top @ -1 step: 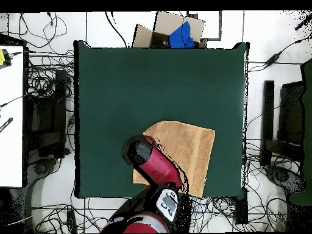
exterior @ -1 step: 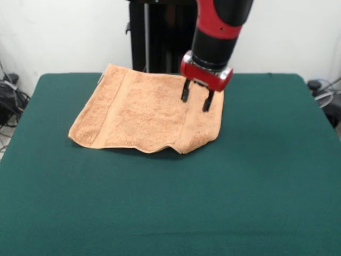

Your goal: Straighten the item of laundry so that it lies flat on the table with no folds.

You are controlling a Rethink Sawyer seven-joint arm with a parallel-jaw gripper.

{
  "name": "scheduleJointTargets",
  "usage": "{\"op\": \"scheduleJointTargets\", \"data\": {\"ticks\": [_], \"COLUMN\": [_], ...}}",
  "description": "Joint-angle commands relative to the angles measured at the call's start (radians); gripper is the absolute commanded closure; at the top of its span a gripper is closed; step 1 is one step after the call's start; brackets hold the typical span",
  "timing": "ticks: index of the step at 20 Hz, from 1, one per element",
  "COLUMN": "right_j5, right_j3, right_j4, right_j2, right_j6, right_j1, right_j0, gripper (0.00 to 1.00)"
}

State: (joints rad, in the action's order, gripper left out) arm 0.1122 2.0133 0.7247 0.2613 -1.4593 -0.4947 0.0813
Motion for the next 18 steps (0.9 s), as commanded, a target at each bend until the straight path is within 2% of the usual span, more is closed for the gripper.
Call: {"op": "scheduleJointTargets", "data": {"ticks": [1,4,8,18], "right_j5": [-0.213,-0.303,-0.351,-0.409], "right_j3": [0.116,0.124,0.123,0.102], "right_j4": [-0.017,-0.057,-0.052,-0.106], "right_j2": [-0.282,-0.338,-0.362,-0.397], "right_j6": [-0.415,-0.487,-0.544,-0.67], "right_j1": [0.039,0.064,0.083,0.123], "right_j0": [-0.087,-0.127,-0.13,-0.139], "gripper": [0.0,0.0,0.0,0.0]}}
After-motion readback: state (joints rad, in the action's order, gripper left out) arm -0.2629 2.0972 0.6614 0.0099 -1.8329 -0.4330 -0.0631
